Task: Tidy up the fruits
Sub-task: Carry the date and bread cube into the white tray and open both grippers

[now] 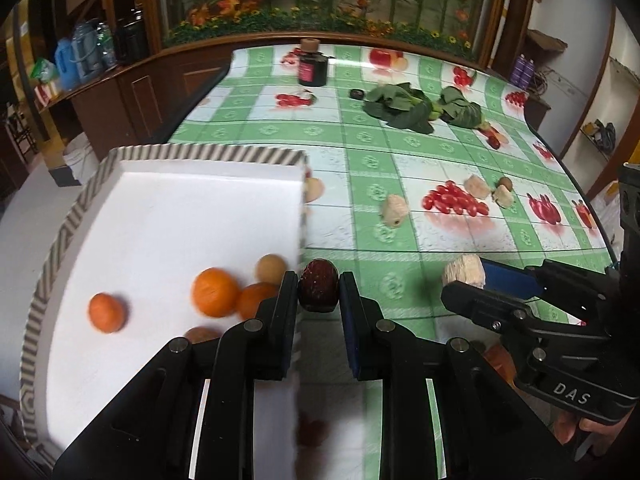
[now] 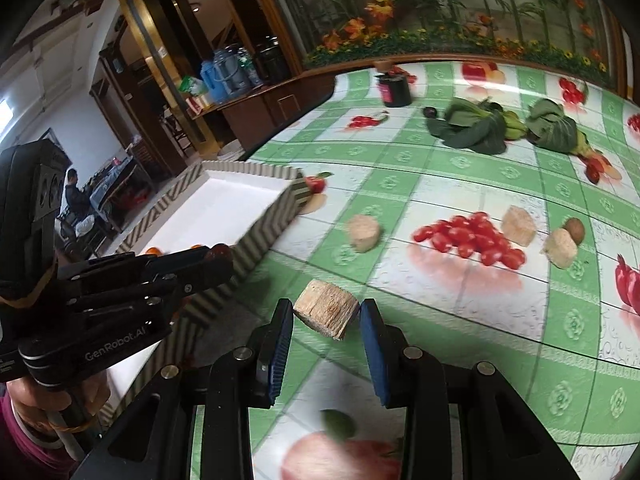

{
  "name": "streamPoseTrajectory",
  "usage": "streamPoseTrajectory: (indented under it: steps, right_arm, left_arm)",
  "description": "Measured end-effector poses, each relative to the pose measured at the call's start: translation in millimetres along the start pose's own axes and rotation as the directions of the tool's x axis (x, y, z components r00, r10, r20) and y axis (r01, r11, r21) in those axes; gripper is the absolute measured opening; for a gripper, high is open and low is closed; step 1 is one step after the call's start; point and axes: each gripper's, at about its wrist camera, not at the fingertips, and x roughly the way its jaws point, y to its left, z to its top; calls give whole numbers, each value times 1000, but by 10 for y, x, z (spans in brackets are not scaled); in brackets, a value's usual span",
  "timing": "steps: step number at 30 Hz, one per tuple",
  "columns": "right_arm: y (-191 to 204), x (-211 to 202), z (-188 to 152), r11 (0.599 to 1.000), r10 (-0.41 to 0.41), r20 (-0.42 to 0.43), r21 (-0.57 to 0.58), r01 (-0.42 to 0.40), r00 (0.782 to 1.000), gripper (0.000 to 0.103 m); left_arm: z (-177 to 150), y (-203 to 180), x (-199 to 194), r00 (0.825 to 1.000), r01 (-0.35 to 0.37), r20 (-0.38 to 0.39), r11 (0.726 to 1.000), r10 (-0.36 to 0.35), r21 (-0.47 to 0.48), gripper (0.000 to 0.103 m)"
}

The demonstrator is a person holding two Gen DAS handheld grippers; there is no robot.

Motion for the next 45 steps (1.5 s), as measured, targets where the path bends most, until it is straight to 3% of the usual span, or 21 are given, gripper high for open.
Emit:
streamPoseTrajectory:
  steps: [26, 45]
  right_arm:
    - [1181, 229, -110, 977, 90, -57, -189, -99, 994, 33]
    - [1632, 696, -205, 950, 96, -168, -279, -141, 981, 34]
  left_arm:
    - [-454, 1077, -446, 991, -126, 20, 977, 131, -172, 20]
    - [-670, 1302, -272, 991, -136, -33, 967, 132, -214, 20]
